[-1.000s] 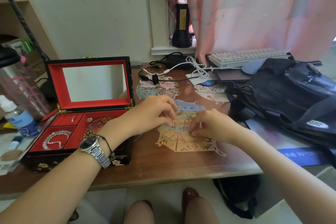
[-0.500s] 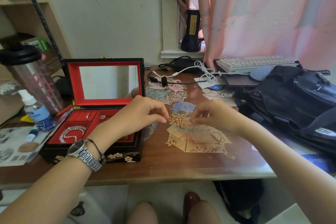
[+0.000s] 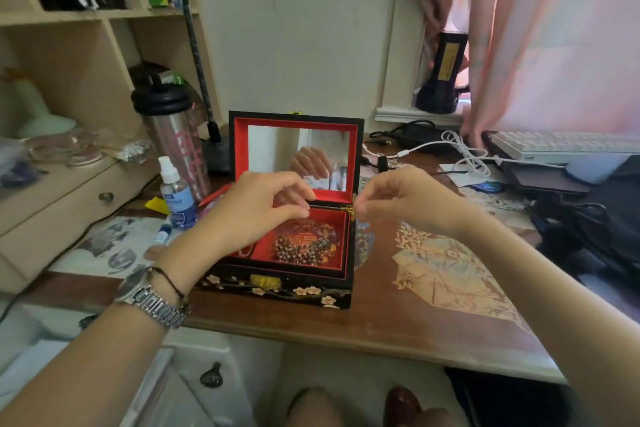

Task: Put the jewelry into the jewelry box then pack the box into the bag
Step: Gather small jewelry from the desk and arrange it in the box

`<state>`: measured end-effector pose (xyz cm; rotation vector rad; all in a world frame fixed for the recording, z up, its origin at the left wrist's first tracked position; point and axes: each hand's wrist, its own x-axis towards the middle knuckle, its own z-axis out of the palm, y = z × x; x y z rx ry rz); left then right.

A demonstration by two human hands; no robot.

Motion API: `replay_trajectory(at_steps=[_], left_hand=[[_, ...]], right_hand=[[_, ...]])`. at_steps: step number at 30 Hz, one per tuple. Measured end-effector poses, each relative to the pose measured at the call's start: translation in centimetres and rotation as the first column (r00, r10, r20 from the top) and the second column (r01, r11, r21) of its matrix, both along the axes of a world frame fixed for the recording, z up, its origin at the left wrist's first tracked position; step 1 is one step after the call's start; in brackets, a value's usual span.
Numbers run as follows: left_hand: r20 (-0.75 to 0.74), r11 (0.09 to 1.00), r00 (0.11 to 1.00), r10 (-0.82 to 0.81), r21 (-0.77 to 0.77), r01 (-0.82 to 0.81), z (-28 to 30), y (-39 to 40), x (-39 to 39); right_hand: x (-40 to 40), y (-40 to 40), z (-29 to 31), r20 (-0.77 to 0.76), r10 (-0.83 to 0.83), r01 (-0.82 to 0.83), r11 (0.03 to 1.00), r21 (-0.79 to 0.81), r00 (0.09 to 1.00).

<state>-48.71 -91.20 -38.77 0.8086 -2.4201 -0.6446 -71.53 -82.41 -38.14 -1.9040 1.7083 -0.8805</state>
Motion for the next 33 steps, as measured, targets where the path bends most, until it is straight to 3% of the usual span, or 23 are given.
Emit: replay_trajectory(at_steps=[15, 33], left_hand=[[-0.032, 0.989, 0.989, 0.144, 0.034, -0.143, -1.9, -3.3, 7.6], [-0.086, 0.984, 0.982, 0.170, 0.065, -0.165, -4.0, -5.6, 8.5]], right_hand=[[7.7, -6.9, -0.3, 0.003, 0.153, -0.153, 0.988, -0.016, 0.988], [10.3, -12.4, -1.5, -0.001, 0.168, -0.168, 0.984, -0.062, 0.986]])
